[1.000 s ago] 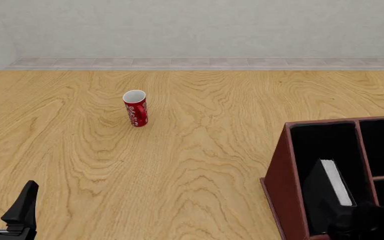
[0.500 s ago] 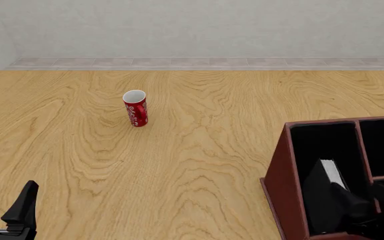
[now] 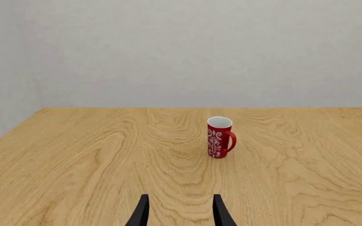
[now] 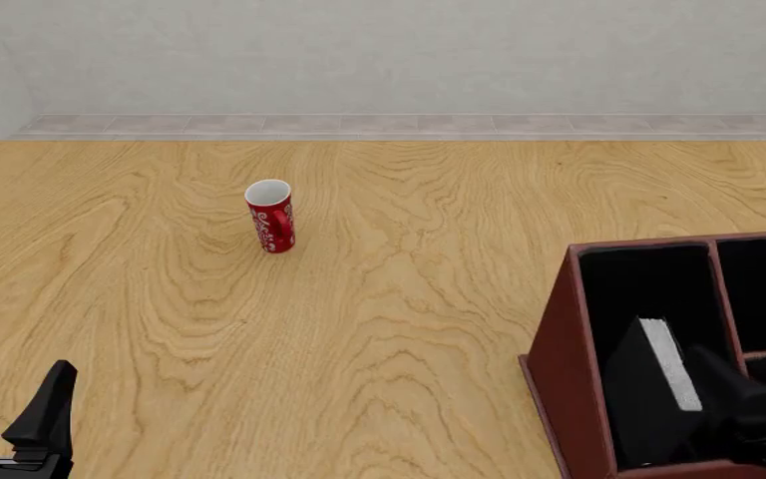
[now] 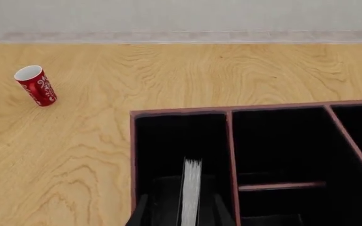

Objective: Pick up the book and place it in the left compartment of the caddy.

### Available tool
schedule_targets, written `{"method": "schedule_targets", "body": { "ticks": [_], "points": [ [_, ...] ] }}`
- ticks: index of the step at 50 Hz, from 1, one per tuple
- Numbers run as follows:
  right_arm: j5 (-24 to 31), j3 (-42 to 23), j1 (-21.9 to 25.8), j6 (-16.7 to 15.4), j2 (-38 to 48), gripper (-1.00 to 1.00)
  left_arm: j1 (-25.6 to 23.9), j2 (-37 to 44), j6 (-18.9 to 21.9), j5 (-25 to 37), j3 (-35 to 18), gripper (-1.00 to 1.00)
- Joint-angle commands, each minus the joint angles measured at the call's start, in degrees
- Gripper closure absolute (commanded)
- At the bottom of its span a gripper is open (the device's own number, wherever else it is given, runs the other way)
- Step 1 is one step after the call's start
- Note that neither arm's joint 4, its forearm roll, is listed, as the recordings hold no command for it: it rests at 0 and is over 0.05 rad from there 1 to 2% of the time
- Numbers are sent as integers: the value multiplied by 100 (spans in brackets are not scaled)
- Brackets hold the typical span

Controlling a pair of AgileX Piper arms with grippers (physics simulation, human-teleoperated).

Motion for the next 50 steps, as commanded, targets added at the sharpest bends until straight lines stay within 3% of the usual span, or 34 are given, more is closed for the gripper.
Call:
{"method": "schedule_targets", "body": {
  "ticks": [1,31,50],
  "points": [
    [235,-350,60,-42,-27,-100,0,0,0,0,0,-100],
    [861,-1722,244,-322,152,-100,0,0,0,0,0,-100],
    [600,-2067,322,-446,493,-100,0,0,0,0,0,-100]
  ]
}}
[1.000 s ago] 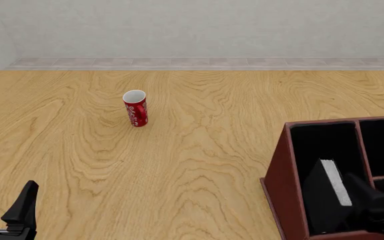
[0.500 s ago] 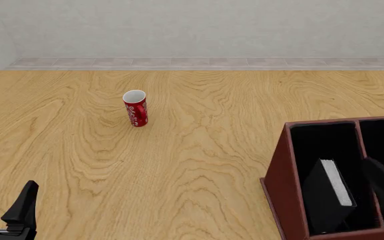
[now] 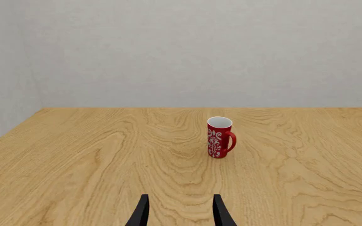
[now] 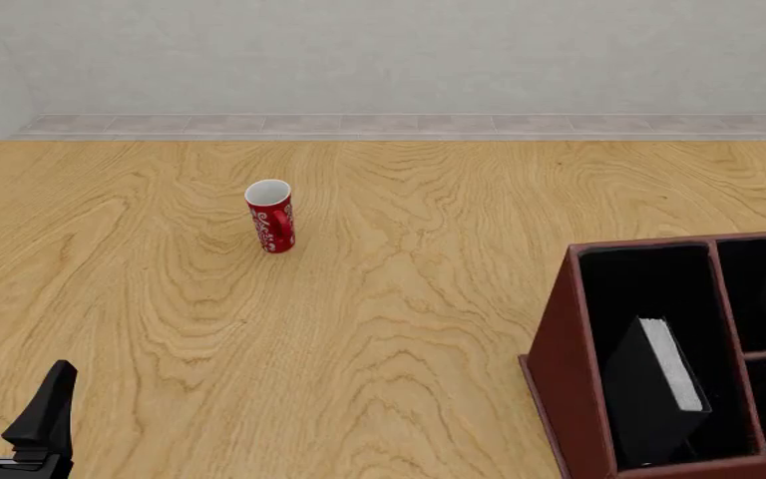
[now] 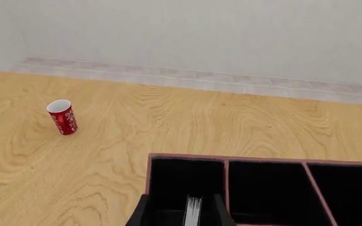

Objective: Pick up the book and place it in the left compartment of the caddy.

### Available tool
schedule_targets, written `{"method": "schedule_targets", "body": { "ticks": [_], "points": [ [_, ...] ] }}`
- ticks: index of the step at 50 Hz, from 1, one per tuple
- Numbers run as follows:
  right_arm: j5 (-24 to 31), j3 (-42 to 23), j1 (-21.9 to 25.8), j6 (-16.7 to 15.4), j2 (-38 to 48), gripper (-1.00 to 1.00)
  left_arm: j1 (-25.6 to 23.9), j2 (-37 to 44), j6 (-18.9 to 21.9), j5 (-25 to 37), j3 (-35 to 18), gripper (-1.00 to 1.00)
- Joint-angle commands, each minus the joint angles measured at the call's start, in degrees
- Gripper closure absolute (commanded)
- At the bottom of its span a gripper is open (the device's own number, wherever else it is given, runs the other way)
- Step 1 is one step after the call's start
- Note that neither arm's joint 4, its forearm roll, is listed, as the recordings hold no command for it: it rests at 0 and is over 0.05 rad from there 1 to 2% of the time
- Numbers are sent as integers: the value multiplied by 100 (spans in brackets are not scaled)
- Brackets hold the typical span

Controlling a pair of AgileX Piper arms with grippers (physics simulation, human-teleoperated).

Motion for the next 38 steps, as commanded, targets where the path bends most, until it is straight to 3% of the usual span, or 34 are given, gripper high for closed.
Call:
{"method": "schedule_targets", "body": {
  "ticks": [1,19,38],
  "points": [
    [-119,-249,50,-86,193,-100,0,0,0,0,0,-100],
    [-424,-453,28,-175,400,-100,0,0,0,0,0,-100],
    [-281,-713,-72,-112,-2,-100,0,0,0,0,0,-100]
  ]
}}
